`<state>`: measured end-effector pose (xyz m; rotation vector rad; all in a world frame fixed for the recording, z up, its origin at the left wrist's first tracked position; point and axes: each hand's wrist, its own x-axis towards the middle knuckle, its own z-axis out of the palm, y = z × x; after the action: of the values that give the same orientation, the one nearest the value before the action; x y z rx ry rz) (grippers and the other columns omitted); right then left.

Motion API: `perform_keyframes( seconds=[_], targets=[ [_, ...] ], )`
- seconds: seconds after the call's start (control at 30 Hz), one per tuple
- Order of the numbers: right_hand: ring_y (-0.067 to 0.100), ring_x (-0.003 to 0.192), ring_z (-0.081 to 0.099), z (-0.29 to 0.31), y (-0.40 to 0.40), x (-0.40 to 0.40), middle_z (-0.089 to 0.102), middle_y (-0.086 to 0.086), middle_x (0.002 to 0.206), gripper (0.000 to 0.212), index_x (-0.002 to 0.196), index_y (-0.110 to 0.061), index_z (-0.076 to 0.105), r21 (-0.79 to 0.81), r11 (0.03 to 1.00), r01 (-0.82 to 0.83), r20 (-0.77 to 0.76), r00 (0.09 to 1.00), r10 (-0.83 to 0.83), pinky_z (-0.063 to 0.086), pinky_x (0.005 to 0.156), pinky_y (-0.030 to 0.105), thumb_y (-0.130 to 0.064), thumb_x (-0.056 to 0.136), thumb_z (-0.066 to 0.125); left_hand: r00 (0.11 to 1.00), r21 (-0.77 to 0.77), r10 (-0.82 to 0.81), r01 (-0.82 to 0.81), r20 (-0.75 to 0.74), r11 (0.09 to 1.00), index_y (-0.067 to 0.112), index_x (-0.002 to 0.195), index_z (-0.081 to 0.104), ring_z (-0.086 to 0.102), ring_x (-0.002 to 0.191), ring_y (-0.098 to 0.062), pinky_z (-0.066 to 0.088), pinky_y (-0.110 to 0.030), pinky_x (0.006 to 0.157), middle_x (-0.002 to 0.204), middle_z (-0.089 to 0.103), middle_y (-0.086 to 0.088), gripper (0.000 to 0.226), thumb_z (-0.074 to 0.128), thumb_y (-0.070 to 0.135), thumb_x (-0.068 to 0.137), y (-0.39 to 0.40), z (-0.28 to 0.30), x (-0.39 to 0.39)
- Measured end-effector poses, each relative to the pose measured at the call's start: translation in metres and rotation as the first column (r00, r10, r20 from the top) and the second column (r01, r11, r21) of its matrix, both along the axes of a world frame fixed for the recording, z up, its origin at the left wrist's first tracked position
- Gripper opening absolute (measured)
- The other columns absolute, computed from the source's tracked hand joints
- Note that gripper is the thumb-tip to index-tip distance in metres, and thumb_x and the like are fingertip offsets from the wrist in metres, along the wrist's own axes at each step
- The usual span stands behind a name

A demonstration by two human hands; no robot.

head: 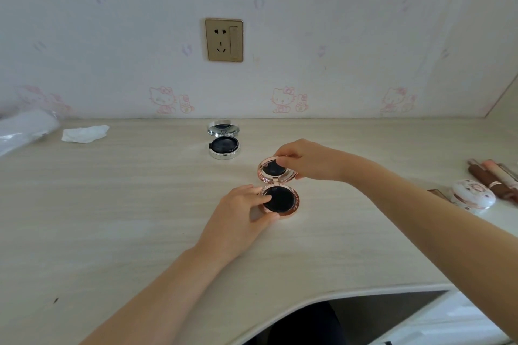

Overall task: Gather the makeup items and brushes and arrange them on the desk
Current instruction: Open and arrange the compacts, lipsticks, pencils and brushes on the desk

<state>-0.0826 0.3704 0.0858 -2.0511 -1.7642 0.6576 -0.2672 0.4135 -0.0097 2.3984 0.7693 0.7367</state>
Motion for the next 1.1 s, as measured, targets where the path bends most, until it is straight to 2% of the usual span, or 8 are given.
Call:
perform_keyframes(
  seconds=[0.07,0.43,0.5,0.57,0.73,0.83,0.93,1.1],
  targets=[
    [0.029,0.097,0.063,-0.001,0.0,0.0,0.066,0.009,0.103,0.026,0.106,-0.012,0.065,0.0,1.0,0.005,-0.004,1.0,-0.005,0.051,0.089,0.048,-0.025,0.098,0.043,1.0,0.001,0.0,0.0,0.004,1.0,0.021,0.117,0.069,0.048,0.126,-0.01,0.01,0.008,0.093,0.128,0.061,0.003,0.043,0.076,0.038,0.078,0.0,0.0,-0.001],
    [0.02,0.096,0.061,-0.006,-0.007,0.003,0.068,-0.002,0.101,0.025,0.111,-0.022,0.066,0.029,1.0,0.002,0.029,1.0,-0.002,0.05,0.09,0.04,-0.029,0.097,0.046,1.0,-0.005,-0.011,0.011,0.004,1.0,0.024,0.122,0.065,0.042,0.13,-0.006,0.011,0.006,0.096,0.132,0.058,0.004,0.045,0.073,0.039,0.08,0.0,-0.003,-0.001],
    [0.018,0.107,0.058,-0.01,-0.008,0.004,0.065,-0.003,0.116,0.031,0.122,-0.022,0.061,0.053,0.998,0.021,0.044,0.999,-0.023,0.046,0.094,0.032,-0.032,0.098,0.045,1.0,-0.004,-0.019,0.019,0.016,1.0,0.024,0.122,0.065,0.043,0.129,-0.007,0.011,0.007,0.095,0.133,0.058,0.003,0.045,0.073,0.038,0.08,0.0,-0.003,-0.001],
    [0.014,0.116,0.055,-0.019,-0.014,0.004,0.06,-0.003,0.129,0.04,0.134,-0.022,0.05,0.134,0.984,0.117,0.008,0.993,-0.119,0.041,0.096,0.026,-0.037,0.097,0.046,0.999,0.002,-0.025,0.025,0.03,1.0,0.023,0.121,0.065,0.044,0.128,-0.007,0.011,0.008,0.094,0.131,0.059,0.005,0.044,0.073,0.038,0.08,-0.001,-0.002,-0.002],
    [0.016,0.124,0.05,-0.06,-0.046,-0.003,0.053,-0.002,0.136,0.054,0.145,-0.019,0.032,0.316,0.9,0.299,-0.086,0.954,-0.287,0.042,0.102,0.032,-0.036,0.096,0.049,0.992,0.025,-0.092,0.09,0.089,0.996,0.031,0.112,0.068,0.05,0.11,-0.004,0.025,0.002,0.091,0.108,0.067,0.011,0.035,0.07,0.045,0.08,-0.003,0.003,-0.002],
    [0.018,0.122,0.051,-0.08,-0.06,-0.01,0.053,-0.003,0.137,0.059,0.147,-0.02,0.026,0.31,0.899,0.311,-0.068,0.95,-0.305,0.037,0.095,0.022,-0.036,0.095,0.051,0.993,0.047,-0.078,0.074,0.089,0.996,0.029,0.112,0.068,0.047,0.106,-0.003,0.02,0.009,0.086,0.105,0.069,0.005,0.037,0.075,0.039,0.076,-0.004,0.004,-0.001],
    [0.019,0.121,0.05,-0.089,-0.062,-0.018,0.055,-0.004,0.135,0.064,0.148,-0.018,0.025,0.305,0.91,0.281,-0.028,0.958,-0.286,0.032,0.088,0.017,-0.037,0.094,0.054,0.996,0.062,-0.059,0.054,0.068,0.997,0.028,0.114,0.068,0.045,0.114,-0.003,0.016,0.009,0.088,0.11,0.069,0.008,0.04,0.076,0.038,0.076,-0.003,0.002,0.0],
    [0.015,0.124,0.045,-0.092,-0.06,-0.027,0.055,-0.007,0.131,0.076,0.15,-0.022,0.02,0.36,0.907,0.217,0.011,0.972,-0.236,0.038,0.096,0.025,-0.042,0.089,0.06,0.999,0.063,-0.029,0.029,0.013,0.998,0.03,0.123,0.062,0.04,0.128,-0.006,0.017,0.001,0.095,0.123,0.063,0.013,0.044,0.072,0.04,0.081,0.0,-0.003,0.001]
  ],
)
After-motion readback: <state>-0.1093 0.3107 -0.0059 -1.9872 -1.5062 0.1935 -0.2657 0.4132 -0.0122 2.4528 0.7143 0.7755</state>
